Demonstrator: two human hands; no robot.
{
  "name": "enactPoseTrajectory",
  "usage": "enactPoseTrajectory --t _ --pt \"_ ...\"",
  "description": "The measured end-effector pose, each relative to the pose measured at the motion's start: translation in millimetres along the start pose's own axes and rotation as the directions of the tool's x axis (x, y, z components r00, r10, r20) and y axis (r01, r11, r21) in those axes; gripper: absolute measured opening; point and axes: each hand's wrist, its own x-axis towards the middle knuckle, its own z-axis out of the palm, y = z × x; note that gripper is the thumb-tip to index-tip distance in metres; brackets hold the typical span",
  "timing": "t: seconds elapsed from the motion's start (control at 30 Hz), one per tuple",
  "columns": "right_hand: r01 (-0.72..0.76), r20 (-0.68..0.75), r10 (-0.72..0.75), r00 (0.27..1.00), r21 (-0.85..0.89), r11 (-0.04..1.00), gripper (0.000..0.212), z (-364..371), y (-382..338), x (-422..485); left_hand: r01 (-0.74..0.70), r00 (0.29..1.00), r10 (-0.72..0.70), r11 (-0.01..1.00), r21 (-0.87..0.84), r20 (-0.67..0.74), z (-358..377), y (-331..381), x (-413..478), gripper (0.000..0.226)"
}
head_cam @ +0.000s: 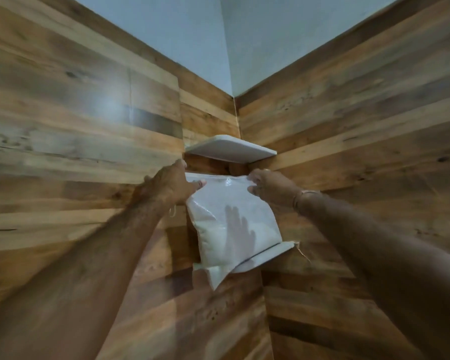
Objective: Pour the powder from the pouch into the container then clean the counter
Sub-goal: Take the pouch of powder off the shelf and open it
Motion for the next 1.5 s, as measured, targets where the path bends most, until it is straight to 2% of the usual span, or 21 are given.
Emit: enactPoseTrajectory --t 0.13,0.2,0.27,0.37,0.47,0.6,0.73,0.83,0.97,1.07,1.23,1.4,1.5 --pt "0.066 0.049 -0.065 0.997 -0.018 0.998 0.057 21.4 -16.9 61.5 -0.037 0.999 0.039 0.966 -0.256 0.005 19.4 -33.6 46.4 0.031" --pt "0.098 0.085 -0.09 0.992 -0.086 0.991 0.067 22.7 -23.9 80.9 -0.061 0.997 0.076 0.914 -0.401 0.022 24.0 -36.4 59.9 0.022" --pt "0.092 0.147 -0.071 0.987 -0.139 0.986 0.071 16.9 -25.1 91.5 -0.092 0.993 0.116 0.878 -0.469 0.021 22.5 -30.4 60.3 0.023" --pt "0.061 0.228 -0.022 0.973 -0.167 0.984 0.062 12.0 -25.8 91.8 -0.078 0.997 0.082 0.889 -0.451 -0.011 24.3 -28.2 57.2 0.028" --pt "0.039 0.123 -0.004 0.992 -0.289 0.957 0.048 17.0 -17.0 87.9 -0.08 0.997 0.064 0.891 -0.447 -0.051 23.4 -27.7 47.0 0.024" --pt "-0.023 0.023 0.032 0.999 -0.32 0.947 0.034 6.1 -5.9 57.6 -0.135 0.99 0.105 0.898 -0.419 -0.094 19.4 -25.8 31.1 0.022" --pt "-0.062 -0.12 0.022 0.993 -0.337 0.94 0.021 -35.5 -5.3 15.4 -0.178 0.981 0.127 0.885 -0.43 -0.144 5.1 -8.0 11.3 0.016" --pt "-0.058 -0.145 0.005 0.989 -0.365 0.929 0.021 -80.2 -4.9 -19.3 -0.17 0.972 0.088 0.904 -0.392 -0.22 -15.6 13.0 -10.1 0.018" --pt "-0.079 -0.148 0.027 0.989 -0.357 0.931 0.044 -126.7 4.8 -78.8 -0.19 0.968 0.1 0.893 -0.408 -0.232 -37.5 49.2 -55.0 0.019" --pt "-0.103 -0.105 0.07 0.992 -0.357 0.928 0.042 -152.6 16.2 -138.3 -0.187 0.976 0.117 0.88 -0.437 -0.182 -43.8 80.6 -105.4 0.02" --pt "-0.172 0.003 0.181 0.983 -0.298 0.939 0.043 -187.6 45.3 -271.3 -0.145 0.984 0.178 0.844 -0.516 0.015 -43.7 127.9 -224.5 0.024" --pt "-0.276 0.168 0.313 0.935 -0.214 0.937 0.038 -193.5 77.8 -427.0 -0.141 0.934 0.288 0.842 -0.521 0.212 -30.2 164.5 -372.1 0.028" --pt "-0.35 0.273 0.392 0.878 -0.19 0.917 0.034 -179.8 88.6 -520.7 -0.141 0.873 0.33 0.877 -0.46 0.36 -11.0 174.7 -459.4 0.03"
